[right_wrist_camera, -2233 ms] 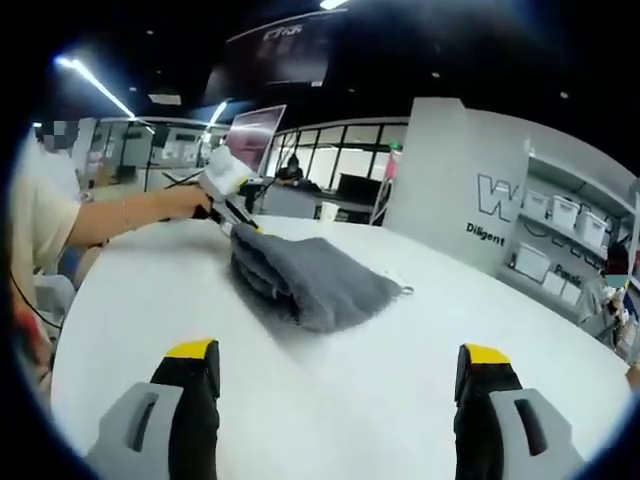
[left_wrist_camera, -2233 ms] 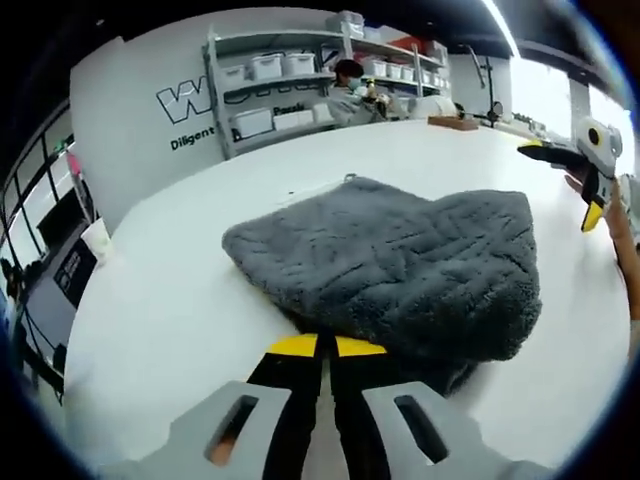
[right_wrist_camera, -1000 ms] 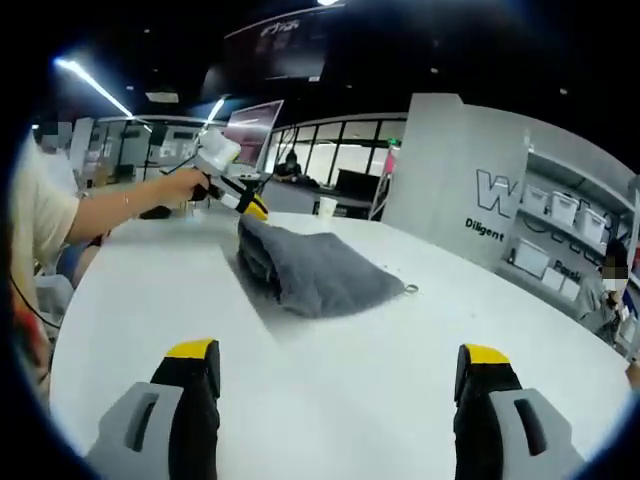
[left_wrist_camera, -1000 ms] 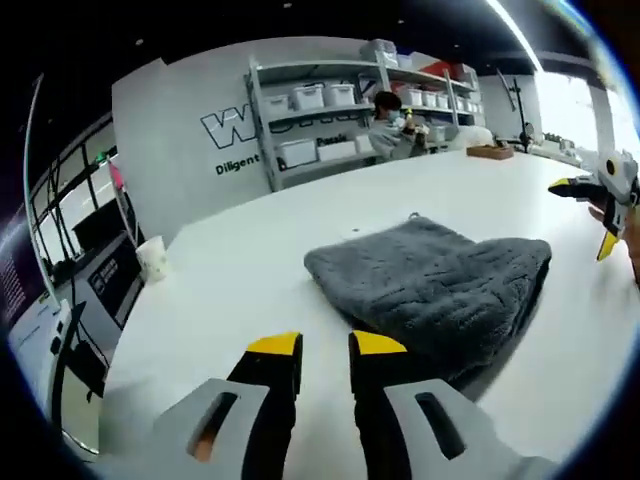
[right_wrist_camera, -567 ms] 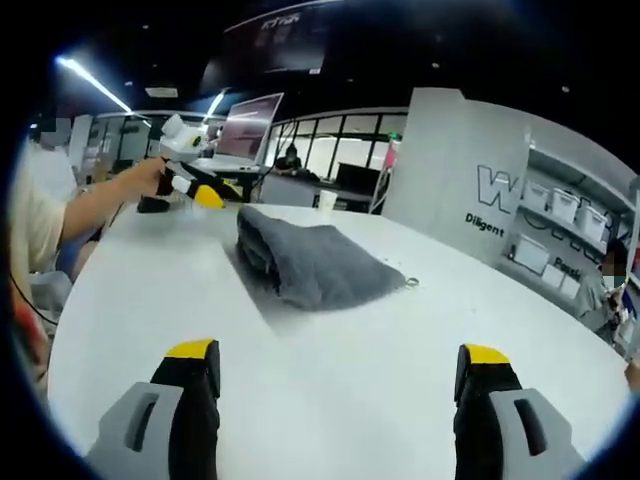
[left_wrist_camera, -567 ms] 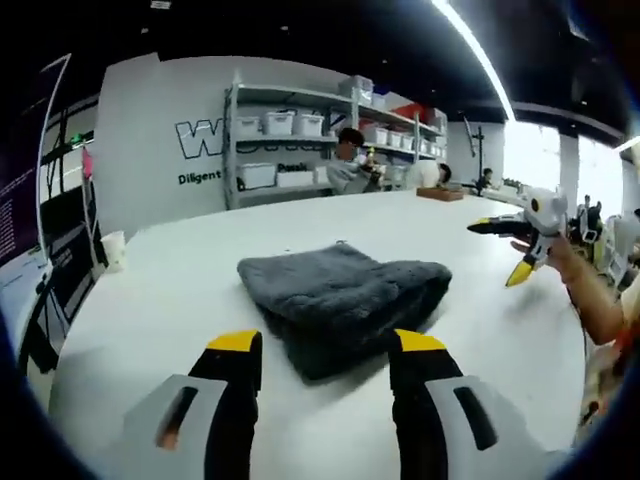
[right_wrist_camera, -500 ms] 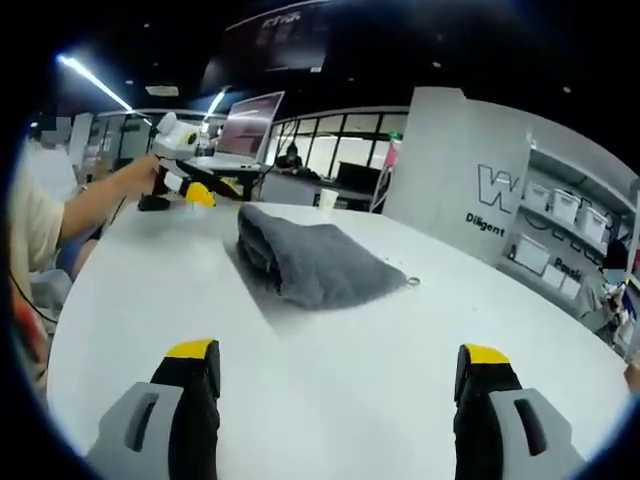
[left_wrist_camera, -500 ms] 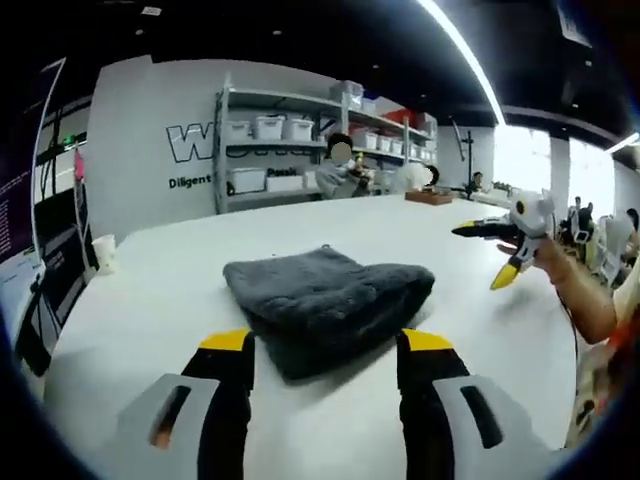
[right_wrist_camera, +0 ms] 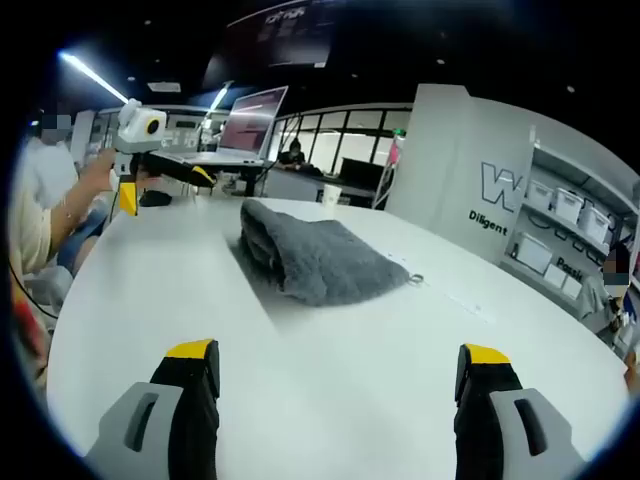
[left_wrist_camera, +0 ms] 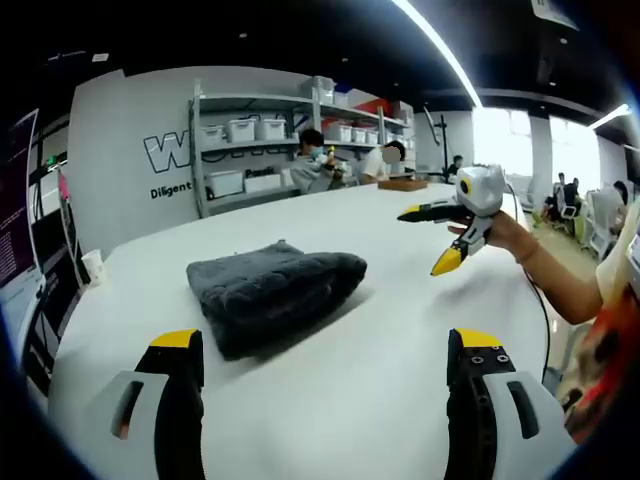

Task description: Open the folded towel by lifting each exposed corner and separating the folded layers until the towel lies flat within the target outline without major curled edges

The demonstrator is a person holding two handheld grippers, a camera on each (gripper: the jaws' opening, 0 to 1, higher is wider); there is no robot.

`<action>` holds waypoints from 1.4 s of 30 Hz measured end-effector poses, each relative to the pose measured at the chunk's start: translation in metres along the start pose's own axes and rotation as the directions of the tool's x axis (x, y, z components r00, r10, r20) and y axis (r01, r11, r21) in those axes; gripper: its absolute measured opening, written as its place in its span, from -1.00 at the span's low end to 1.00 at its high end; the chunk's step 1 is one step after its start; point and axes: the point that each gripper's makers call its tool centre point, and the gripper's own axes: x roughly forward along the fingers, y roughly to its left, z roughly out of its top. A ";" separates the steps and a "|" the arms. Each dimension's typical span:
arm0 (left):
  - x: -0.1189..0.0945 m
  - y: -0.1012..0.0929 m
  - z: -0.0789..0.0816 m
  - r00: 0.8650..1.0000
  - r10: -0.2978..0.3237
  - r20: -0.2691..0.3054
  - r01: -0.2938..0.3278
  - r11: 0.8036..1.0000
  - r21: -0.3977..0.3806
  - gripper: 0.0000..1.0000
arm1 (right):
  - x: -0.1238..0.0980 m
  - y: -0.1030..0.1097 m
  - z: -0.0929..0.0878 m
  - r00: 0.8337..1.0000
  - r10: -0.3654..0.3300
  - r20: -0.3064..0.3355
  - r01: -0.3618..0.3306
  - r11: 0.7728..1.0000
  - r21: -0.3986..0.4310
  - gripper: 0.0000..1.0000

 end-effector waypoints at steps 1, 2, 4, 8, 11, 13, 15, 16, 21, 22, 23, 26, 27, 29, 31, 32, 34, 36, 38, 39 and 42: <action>-0.001 0.000 -0.001 1.000 0.006 -0.002 -0.006 1.000 -0.001 0.99 | 0.000 0.000 0.000 1.000 -0.001 0.000 0.001 1.000 0.002 0.98; -0.006 -0.002 -0.002 0.999 0.032 0.003 -0.032 0.999 -0.012 0.99 | -0.002 -0.001 0.001 1.000 -0.003 0.005 0.003 1.000 0.005 0.98; -0.012 -0.005 -0.001 0.999 0.035 0.014 -0.035 0.999 -0.028 0.99 | -0.002 -0.004 0.003 1.000 -0.001 0.020 0.001 1.000 0.028 0.98; -0.022 -0.007 0.003 0.999 0.031 0.033 -0.030 0.999 -0.041 0.99 | -0.004 -0.004 0.005 1.000 -0.016 -0.001 0.016 1.000 0.010 0.95; -0.030 -0.005 0.000 0.999 0.025 0.024 -0.024 0.999 -0.032 0.99 | -0.007 -0.001 0.015 1.000 -0.014 0.000 0.014 1.000 -0.006 0.95; -0.035 -0.004 -0.001 0.999 0.021 0.025 -0.021 0.999 -0.036 0.99 | -0.008 0.004 0.023 1.000 -0.002 0.005 0.002 1.000 -0.007 0.95; -0.039 -0.003 -0.001 0.999 0.021 0.034 -0.019 0.998 -0.062 0.98 | -0.006 0.009 0.029 1.000 0.006 0.002 -0.006 1.000 -0.015 0.95; -0.041 -0.004 -0.002 0.999 0.017 0.035 -0.015 0.997 -0.071 0.97 | -0.005 0.011 0.031 1.000 0.014 -0.004 -0.014 1.000 -0.025 0.96; -0.050 -0.010 -0.007 0.999 -0.001 0.049 0.005 0.996 -0.090 0.97 | 0.006 0.031 0.052 0.999 0.044 -0.028 -0.046 0.995 -0.090 0.88; -0.051 -0.011 -0.008 0.999 -0.004 0.045 0.008 0.996 -0.092 0.96 | 0.010 0.034 0.056 0.998 0.048 -0.034 -0.051 0.994 -0.094 0.86; -0.053 -0.012 -0.010 0.999 -0.006 0.041 0.010 0.996 -0.091 0.95 | 0.014 0.036 0.061 0.998 0.047 -0.040 -0.051 0.994 -0.096 0.86; -0.056 -0.013 -0.015 1.000 -0.002 0.031 0.005 0.996 -0.088 0.93 | 0.028 0.044 0.072 0.998 0.050 -0.047 -0.055 0.991 -0.119 0.83; -0.056 -0.014 -0.017 1.000 0.000 0.025 0.002 0.996 -0.087 0.92 | 0.036 0.048 0.077 0.997 0.058 -0.048 -0.064 0.989 -0.134 0.79; -0.059 -0.018 -0.024 1.000 -0.013 0.012 0.014 0.996 -0.093 0.91 | 0.045 0.054 0.085 0.997 0.073 -0.033 -0.078 0.985 -0.155 0.66; -0.060 -0.022 -0.027 1.000 -0.026 0.015 0.027 0.995 -0.100 0.91 | 0.058 0.061 0.095 0.995 0.094 -0.017 -0.096 0.982 -0.162 0.49; -0.060 -0.023 -0.028 0.999 -0.029 0.015 0.030 0.994 -0.103 0.91 | 0.062 0.063 0.098 0.995 0.101 -0.011 -0.101 0.982 -0.158 0.47; -0.062 -0.025 -0.030 0.999 -0.034 0.014 0.035 0.993 -0.110 0.91 | 0.076 0.069 0.105 0.993 0.118 -0.009 -0.118 0.981 -0.153 0.44; -0.064 -0.026 -0.033 0.999 -0.033 0.013 0.034 0.993 -0.116 0.90 | 0.089 0.080 0.112 0.990 0.136 -0.021 -0.138 0.974 -0.180 0.38; -0.067 -0.027 -0.034 0.999 -0.034 0.011 0.035 0.992 -0.120 0.90 | 0.097 0.087 0.119 0.990 0.138 -0.032 -0.141 0.960 -0.243 0.32; -0.069 -0.028 -0.035 0.999 -0.034 0.011 0.035 0.992 -0.123 0.89 | 0.103 0.093 0.124 0.989 0.142 -0.040 -0.147 0.953 -0.264 0.31; -0.072 -0.027 -0.036 1.000 -0.027 0.006 0.028 0.992 -0.123 0.87 | 0.113 0.107 0.134 0.983 0.175 -0.048 -0.181 0.939 -0.293 0.21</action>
